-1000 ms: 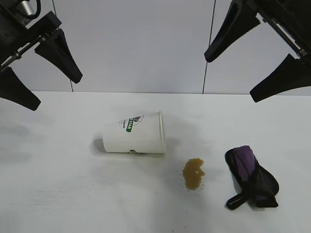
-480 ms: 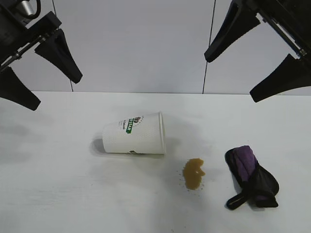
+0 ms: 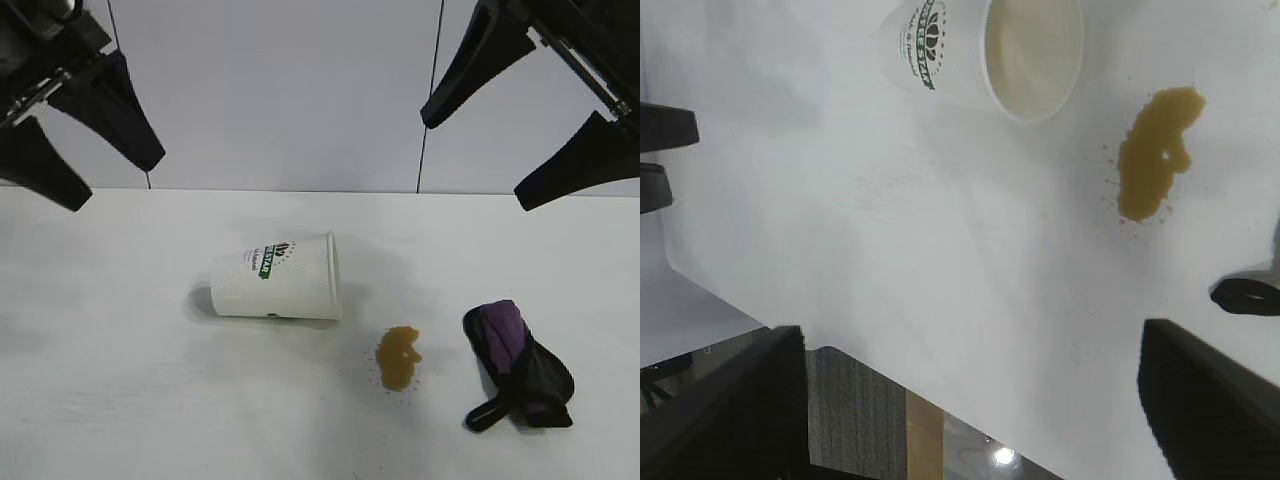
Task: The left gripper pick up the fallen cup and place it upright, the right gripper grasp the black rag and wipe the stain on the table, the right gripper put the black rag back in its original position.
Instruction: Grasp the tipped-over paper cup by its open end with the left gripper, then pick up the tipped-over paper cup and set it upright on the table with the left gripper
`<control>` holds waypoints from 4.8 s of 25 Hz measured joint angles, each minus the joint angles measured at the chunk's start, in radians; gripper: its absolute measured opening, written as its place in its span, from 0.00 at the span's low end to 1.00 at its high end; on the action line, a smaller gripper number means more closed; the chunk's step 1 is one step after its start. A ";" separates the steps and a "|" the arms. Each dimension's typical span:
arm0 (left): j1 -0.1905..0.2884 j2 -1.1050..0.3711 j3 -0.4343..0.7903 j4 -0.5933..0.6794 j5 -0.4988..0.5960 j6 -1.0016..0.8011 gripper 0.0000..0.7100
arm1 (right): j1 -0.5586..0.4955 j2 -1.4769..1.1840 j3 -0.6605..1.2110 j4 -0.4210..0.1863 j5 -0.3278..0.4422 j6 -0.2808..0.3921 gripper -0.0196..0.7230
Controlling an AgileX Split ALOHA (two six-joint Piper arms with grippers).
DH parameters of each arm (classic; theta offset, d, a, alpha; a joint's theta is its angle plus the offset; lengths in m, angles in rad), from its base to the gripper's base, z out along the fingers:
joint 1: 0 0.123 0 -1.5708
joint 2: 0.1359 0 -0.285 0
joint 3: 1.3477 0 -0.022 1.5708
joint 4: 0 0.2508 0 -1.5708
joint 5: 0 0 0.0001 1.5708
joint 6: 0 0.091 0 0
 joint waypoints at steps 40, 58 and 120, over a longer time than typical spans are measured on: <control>-0.478 0.431 -0.406 0.728 -0.211 0.252 0.93 | 0.000 0.000 0.000 -0.130 0.025 0.000 0.87; -0.510 0.525 -0.468 0.727 -0.207 0.241 0.93 | 0.000 0.000 0.000 -0.131 0.046 0.000 0.87; -0.206 0.185 -0.473 0.628 -0.129 -0.075 0.72 | 0.000 0.000 0.000 -0.131 0.050 0.000 0.87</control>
